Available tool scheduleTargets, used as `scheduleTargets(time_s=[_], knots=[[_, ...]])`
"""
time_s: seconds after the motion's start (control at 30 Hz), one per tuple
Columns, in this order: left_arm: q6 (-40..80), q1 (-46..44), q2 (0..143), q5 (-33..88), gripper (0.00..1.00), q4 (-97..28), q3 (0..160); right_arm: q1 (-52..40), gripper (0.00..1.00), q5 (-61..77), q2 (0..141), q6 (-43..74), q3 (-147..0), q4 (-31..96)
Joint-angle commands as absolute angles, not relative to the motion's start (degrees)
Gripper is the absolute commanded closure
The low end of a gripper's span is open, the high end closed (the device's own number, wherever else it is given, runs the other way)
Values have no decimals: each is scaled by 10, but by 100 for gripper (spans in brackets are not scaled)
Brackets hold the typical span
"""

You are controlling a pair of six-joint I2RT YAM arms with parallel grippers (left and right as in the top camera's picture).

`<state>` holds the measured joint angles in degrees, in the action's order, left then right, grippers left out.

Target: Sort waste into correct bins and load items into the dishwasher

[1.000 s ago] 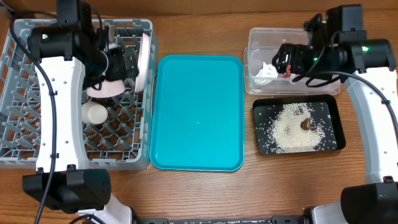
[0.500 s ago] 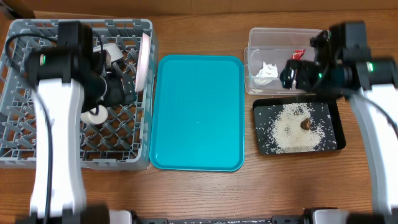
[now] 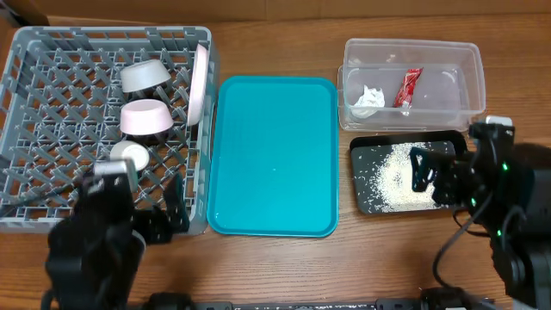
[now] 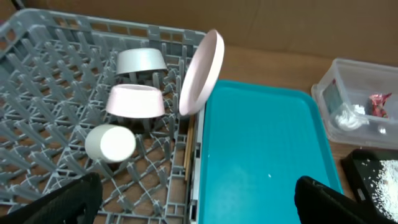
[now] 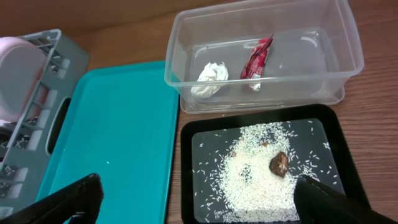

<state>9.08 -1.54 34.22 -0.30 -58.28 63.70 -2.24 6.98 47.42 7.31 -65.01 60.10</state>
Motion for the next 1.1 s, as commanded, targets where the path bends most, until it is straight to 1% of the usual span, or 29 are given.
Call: scheduleTargets(time_s=[0.0,0.37,0.5,0.63,0.77,0.93,1.07], knots=[[94,-19,307,-15,0,-605,626,-21,0,60,463,74,-644,606],[94,-19,299,-15,0,-756,624,-21,0,60,480,74,-644,608],[94,-19,299,-15,0,-769,624,-21,0,60,490,74,-644,608],[94,-19,299,-15,0,-769,624,-21,0,20,500,55,-643,623],[94,-19,299,-15,0,-769,624,-17,0,20,493,55,-640,601],[94,-19,299,-15,0,-769,624,-18,0,11,432,55,-591,530],[94,-19,299,-15,0,-769,624,-18,0,11,343,55,-486,427]])
